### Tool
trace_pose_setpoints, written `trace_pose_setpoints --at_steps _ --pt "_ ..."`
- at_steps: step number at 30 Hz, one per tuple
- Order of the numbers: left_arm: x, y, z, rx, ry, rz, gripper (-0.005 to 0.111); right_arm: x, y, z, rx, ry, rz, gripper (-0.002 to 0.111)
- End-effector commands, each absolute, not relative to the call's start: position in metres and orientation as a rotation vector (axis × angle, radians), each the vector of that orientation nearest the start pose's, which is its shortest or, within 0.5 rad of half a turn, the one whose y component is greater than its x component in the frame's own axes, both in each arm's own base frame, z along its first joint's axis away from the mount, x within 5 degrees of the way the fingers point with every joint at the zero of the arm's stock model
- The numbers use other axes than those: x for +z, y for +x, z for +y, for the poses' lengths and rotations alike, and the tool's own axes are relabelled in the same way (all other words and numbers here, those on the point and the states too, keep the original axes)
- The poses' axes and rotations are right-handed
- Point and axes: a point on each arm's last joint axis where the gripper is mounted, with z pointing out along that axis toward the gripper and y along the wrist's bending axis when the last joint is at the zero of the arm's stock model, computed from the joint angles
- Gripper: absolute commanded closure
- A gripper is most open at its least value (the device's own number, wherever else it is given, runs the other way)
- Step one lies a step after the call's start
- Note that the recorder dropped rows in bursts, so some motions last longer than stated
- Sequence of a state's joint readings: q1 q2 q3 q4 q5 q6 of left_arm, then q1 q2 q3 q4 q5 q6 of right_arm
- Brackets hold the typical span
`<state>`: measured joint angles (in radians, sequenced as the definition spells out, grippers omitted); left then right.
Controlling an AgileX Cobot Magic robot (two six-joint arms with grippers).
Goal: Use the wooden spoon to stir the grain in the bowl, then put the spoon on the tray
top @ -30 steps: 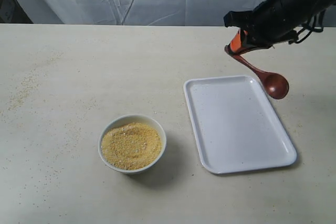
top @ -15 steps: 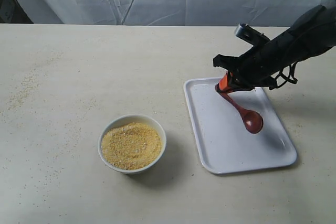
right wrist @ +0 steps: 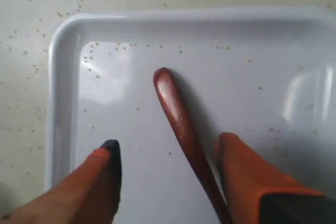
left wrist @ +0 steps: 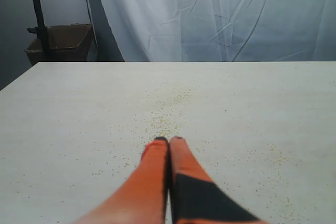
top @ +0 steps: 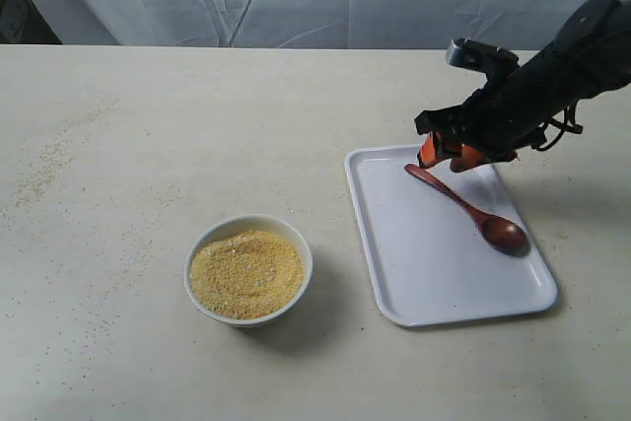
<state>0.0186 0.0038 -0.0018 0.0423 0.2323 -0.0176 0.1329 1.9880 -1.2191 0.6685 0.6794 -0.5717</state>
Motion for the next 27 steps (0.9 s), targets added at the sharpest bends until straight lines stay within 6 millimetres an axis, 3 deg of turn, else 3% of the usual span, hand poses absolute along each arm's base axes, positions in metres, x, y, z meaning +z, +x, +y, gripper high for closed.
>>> trace_pose_setpoints --at_steps 1,3,5,10,14,19,22,27 --pt "0.192 0.055 0.002 0.042 -0.004 1.714 0.107 0.189 0.372 0.083 0.555 -0.326 2.658 0.054" --pt "0.192 0.055 0.002 0.042 -0.004 1.714 0.107 0.209 0.367 0.083 0.554 -0.338 2.610 0.056" --pt "0.192 0.055 0.002 0.042 -0.004 1.714 0.107 0.226 0.362 0.082 0.542 -0.357 2.568 0.066" --pt "0.192 0.055 0.002 0.042 -0.004 1.714 0.107 0.256 0.348 0.076 0.460 -0.401 2.532 0.108" --pt "0.192 0.055 0.002 0.042 -0.004 1.714 0.107 0.269 0.333 0.064 0.309 -0.387 2.596 0.108" --pt "0.192 0.055 0.002 0.042 -0.004 1.714 0.107 0.282 0.313 0.039 0.031 -0.154 2.646 0.108" --pt "0.192 0.055 0.002 0.042 -0.004 1.714 0.107 0.295 0.291 0.030 -0.046 -0.101 2.610 0.108" --pt "0.192 0.055 0.002 0.042 -0.004 1.714 0.107 0.318 0.242 0.024 -0.027 -0.089 2.473 0.108"
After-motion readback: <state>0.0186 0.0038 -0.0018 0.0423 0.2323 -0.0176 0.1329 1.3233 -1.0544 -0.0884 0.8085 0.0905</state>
